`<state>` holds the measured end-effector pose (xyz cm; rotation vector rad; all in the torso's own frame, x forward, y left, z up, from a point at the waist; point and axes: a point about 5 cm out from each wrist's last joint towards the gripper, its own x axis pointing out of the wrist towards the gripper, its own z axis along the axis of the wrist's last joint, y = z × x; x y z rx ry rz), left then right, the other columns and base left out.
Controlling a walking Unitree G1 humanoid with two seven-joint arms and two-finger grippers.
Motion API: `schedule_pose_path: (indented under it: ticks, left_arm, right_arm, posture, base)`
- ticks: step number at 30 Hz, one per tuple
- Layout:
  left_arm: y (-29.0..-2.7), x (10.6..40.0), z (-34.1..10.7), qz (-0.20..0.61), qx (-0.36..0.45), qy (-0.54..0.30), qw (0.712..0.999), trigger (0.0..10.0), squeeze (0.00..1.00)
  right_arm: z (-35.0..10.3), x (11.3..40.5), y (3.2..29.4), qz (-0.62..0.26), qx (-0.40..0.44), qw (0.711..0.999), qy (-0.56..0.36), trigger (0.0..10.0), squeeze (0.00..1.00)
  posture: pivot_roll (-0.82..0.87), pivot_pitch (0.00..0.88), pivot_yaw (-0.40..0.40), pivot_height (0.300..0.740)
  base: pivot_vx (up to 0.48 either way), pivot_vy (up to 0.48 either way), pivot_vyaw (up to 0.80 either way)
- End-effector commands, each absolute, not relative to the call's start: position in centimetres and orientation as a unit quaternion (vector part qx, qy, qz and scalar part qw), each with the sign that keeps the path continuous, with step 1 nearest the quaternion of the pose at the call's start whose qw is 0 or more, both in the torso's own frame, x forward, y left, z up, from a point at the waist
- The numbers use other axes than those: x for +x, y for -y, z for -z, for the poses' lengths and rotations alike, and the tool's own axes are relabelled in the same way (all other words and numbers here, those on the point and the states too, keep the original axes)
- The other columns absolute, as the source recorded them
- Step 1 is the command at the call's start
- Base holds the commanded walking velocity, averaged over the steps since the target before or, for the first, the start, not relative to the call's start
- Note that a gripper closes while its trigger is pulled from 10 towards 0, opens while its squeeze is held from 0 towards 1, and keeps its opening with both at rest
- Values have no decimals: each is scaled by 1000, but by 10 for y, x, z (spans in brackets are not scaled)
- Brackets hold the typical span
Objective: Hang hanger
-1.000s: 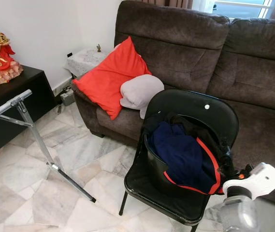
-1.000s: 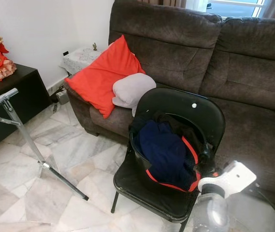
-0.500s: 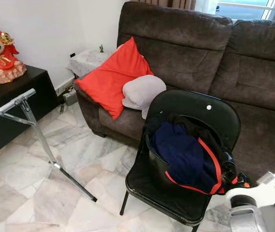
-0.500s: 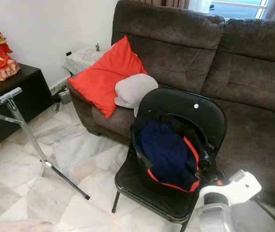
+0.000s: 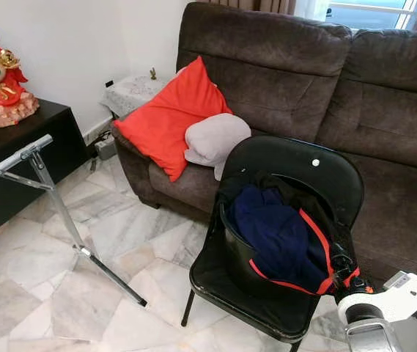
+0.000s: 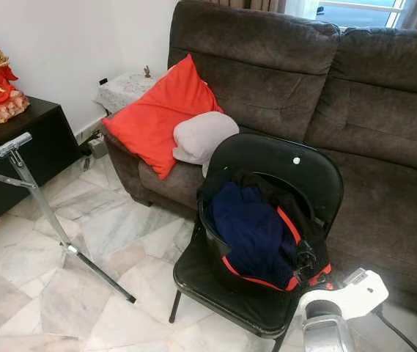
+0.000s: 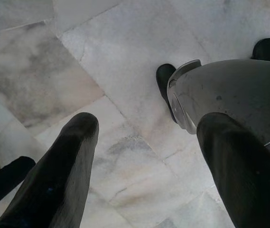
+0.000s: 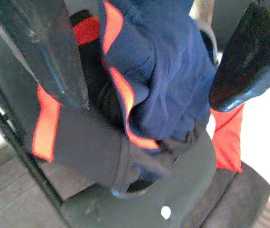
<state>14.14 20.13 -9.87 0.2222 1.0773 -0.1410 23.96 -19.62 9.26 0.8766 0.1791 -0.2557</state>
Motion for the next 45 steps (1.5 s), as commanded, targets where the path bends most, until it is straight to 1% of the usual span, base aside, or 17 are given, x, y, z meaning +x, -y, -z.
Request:
schedule_pose_path:
  ticks: [1, 4, 5, 15, 16, 17, 18, 22, 23, 24, 25, 32, 33, 34, 45]
  left_arm:
    - [-195, 132, 103, 86, 102, -526, 840, 10000, 0]
    - [-195, 132, 103, 85, 102, -526, 840, 10000, 0]
    - [-195, 132, 103, 85, 102, -526, 840, 10000, 0]
    - [-195, 133, 103, 84, 100, -527, 840, 10000, 0]
    - [-195, 133, 103, 84, 100, -527, 840, 10000, 0]
    - [-195, 133, 103, 83, 100, -527, 840, 10000, 0]
    - [-195, 133, 103, 84, 100, -527, 840, 10000, 0]
    - [-195, 133, 103, 83, 99, -527, 840, 10000, 0]
    - [-195, 133, 103, 83, 99, -527, 840, 10000, 0]
    - [-195, 133, 103, 83, 99, -527, 840, 10000, 0]
    - [-195, 133, 103, 83, 100, -527, 840, 10000, 0]
    - [-195, 133, 103, 83, 100, -526, 840, 10000, 0]
    - [-195, 133, 103, 84, 100, -527, 840, 10000, 0]
    - [-195, 133, 103, 84, 100, -527, 840, 10000, 0]
    - [-195, 133, 103, 84, 99, -528, 840, 10000, 0]
  right_arm:
    - [-84, 237, 188, 123, 421, 892, -110, 0, 0]
    - [-80, 237, 189, 129, 426, 888, -116, 0, 0]
    - [-79, 237, 190, 130, 424, 888, -119, 10000, 0]
    - [-68, 241, 201, 157, 417, 885, -135, 10000, 0]
    - [-68, 242, 202, 156, 414, 887, -133, 6471, 0]
    - [-68, 243, 202, 154, 408, 890, -131, 6471, 0]
    - [-67, 245, 203, 154, 404, 892, -128, 0, 0]
    - [-68, 250, 204, 159, 411, 890, -120, 0, 0]
    - [-69, 251, 204, 159, 412, 889, -119, 5373, 0]
    - [-69, 252, 204, 159, 412, 889, -118, 5373, 0]
    - [-70, 252, 204, 159, 412, 889, -117, 10000, 0]
    - [-70, 254, 203, 158, 414, 889, -114, 10000, 0]
    - [-71, 255, 200, 149, 413, 892, -111, 9255, 0]
    - [-72, 256, 196, 140, 415, 893, -108, 0, 0]
    - [-72, 260, 191, 133, 420, 891, -111, 0, 0]
  posture:
    - [-11, 34, 29, 740]
    - [-9, 37, 27, 740]
    - [-9, 39, 28, 740]
    - [-5, 52, 25, 740]
    - [-8, 54, 26, 740]
    - [-8, 54, 26, 740]
    - [-6, 55, 27, 740]
    - [-3, 56, 26, 740]
    - [-3, 56, 26, 740]
    - [-3, 56, 26, 740]
    - [-3, 56, 26, 740]
    - [-3, 58, 26, 740]
    - [-3, 58, 26, 740]
    - [-3, 58, 26, 740]
    - [0, 62, 26, 740]
  base:
    - [0, 0, 0]
    - [0, 0, 0]
    - [0, 0, 0]
    - [0, 0, 0]
    - [0, 0, 0]
    - [0, 0, 0]
    - [0, 0, 0]
    - [0, 0, 0]
    - [0, 0, 0]
    - [0, 0, 0]
    - [0, 0, 0]
    - [0, 0, 0]
    - [0, 0, 0]
    - [0, 0, 0]
    - [0, 0, 0]
